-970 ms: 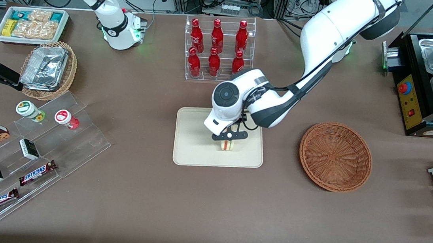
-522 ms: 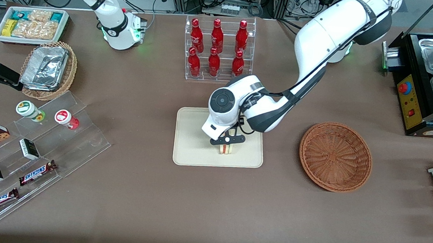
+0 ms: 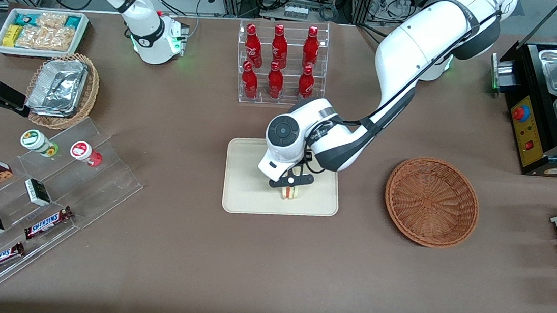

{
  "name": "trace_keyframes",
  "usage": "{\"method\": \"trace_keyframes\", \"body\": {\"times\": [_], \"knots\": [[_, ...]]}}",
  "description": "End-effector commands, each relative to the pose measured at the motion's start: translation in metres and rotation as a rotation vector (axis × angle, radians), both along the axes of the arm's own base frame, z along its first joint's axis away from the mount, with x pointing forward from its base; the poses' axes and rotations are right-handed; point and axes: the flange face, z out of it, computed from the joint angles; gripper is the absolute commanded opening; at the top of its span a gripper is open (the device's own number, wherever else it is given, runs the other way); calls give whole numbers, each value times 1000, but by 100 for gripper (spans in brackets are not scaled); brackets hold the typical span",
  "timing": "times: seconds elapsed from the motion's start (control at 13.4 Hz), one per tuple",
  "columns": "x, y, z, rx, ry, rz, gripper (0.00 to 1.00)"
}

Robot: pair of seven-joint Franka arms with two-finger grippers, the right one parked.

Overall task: Place sandwich from basket to tray
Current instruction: 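Lower the sandwich onto the tray with the left gripper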

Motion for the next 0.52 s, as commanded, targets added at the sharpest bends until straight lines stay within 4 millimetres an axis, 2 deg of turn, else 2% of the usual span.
{"method": "trace_keyframes", "body": {"times": [0.0, 0.3, 0.45], "knots": [[1, -10, 2, 8, -26, 5, 100], [0, -10, 4, 13, -35, -5, 100], [7, -7, 21, 1, -45, 3, 100]]}}
